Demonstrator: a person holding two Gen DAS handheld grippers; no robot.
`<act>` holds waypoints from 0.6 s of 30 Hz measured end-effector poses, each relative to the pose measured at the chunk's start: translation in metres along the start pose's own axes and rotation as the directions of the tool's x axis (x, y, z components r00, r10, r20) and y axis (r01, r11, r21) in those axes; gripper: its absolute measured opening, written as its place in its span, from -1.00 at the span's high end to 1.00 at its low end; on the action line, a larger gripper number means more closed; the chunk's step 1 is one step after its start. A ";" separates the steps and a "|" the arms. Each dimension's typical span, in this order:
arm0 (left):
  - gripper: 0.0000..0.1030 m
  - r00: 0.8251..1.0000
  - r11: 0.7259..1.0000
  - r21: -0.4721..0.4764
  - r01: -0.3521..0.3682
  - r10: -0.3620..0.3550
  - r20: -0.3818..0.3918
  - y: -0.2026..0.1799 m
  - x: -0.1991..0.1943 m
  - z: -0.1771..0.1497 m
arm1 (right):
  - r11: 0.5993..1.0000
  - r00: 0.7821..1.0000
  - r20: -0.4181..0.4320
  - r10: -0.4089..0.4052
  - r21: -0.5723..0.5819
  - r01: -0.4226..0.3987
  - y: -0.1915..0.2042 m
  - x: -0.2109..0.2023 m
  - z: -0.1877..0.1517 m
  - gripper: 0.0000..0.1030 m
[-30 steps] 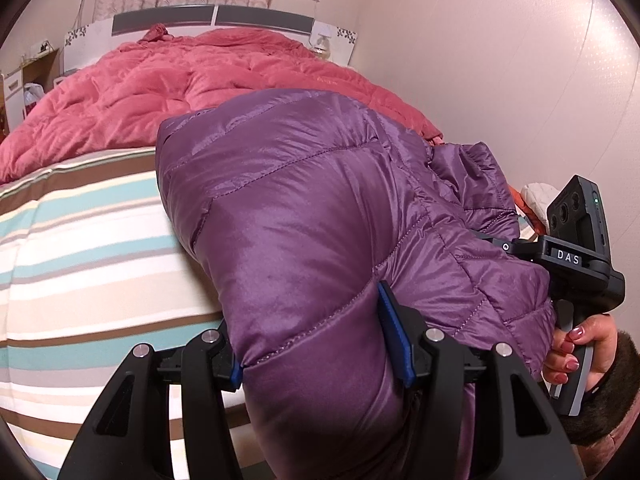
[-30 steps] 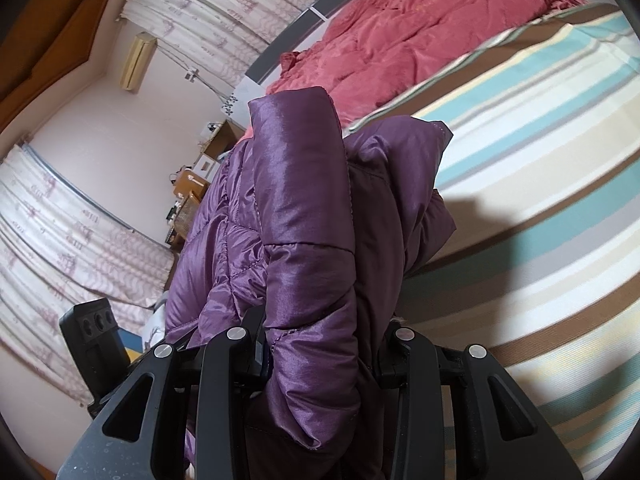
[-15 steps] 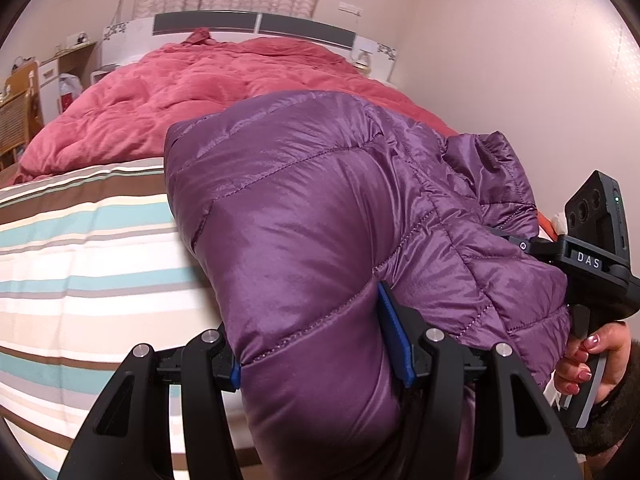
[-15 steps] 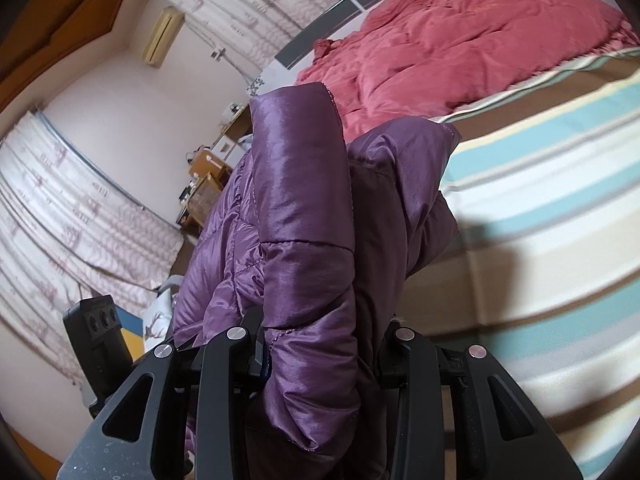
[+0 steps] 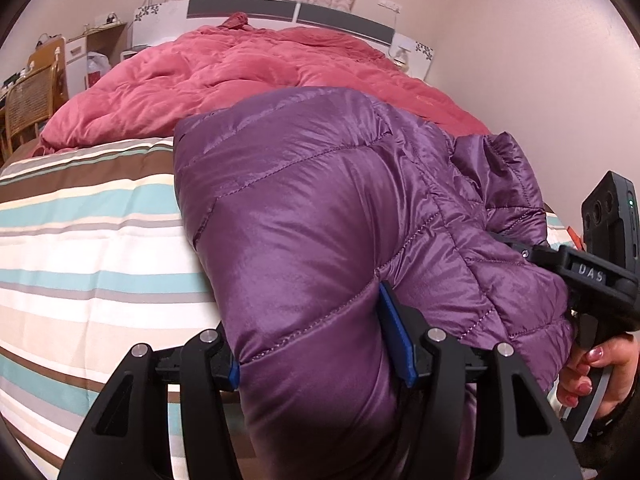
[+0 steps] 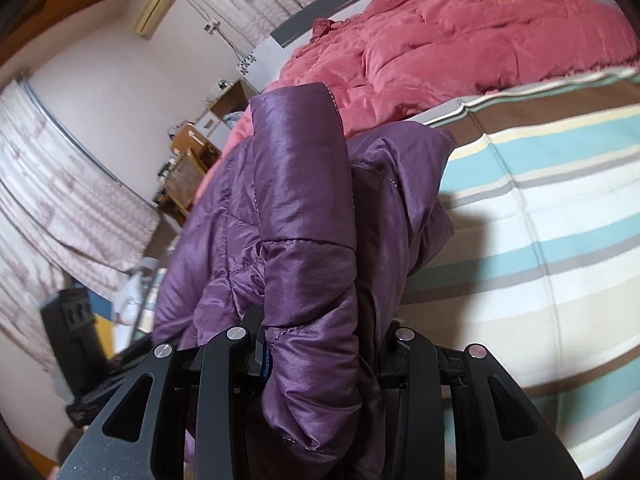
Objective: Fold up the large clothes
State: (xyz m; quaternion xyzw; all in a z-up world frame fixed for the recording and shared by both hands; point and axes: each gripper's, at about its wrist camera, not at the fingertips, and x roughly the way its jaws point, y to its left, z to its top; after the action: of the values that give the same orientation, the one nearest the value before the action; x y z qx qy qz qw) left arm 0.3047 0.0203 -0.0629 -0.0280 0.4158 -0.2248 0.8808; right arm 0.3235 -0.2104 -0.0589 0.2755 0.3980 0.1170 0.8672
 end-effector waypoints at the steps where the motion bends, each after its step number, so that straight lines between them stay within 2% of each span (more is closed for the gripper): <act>1: -0.13 1.000 1.000 0.000 -0.004 0.004 0.006 0.000 0.000 -0.003 | 0.999 0.999 0.004 -0.033 -0.023 0.033 0.002 0.004 -0.002 0.34; 3: -0.18 1.000 1.000 -0.002 -0.009 0.009 0.022 0.001 0.003 -0.006 | 0.996 0.997 0.009 -0.070 -0.048 0.071 0.001 0.009 -0.007 0.34; 10: -0.28 0.999 0.999 -0.036 -0.006 0.008 0.042 0.004 0.005 -0.014 | 0.992 0.994 0.026 -0.107 -0.068 0.108 -0.006 0.014 -0.016 0.34; 13: -0.32 0.999 0.999 -0.049 -0.021 0.023 0.043 0.004 0.001 -0.015 | 0.990 0.992 0.019 -0.122 -0.071 0.123 -0.002 0.013 -0.017 0.34; 18: -0.41 0.995 0.995 -0.078 -0.063 0.069 0.067 0.002 -0.016 -0.019 | 0.987 0.990 0.006 -0.142 -0.076 0.142 0.002 0.010 -0.017 0.23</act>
State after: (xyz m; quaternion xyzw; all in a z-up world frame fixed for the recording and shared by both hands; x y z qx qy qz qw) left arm 0.2826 0.0317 -0.0644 -0.0555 0.3936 -0.1785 0.9001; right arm 0.3169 -0.1979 -0.0733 0.2132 0.4117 0.0698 0.8833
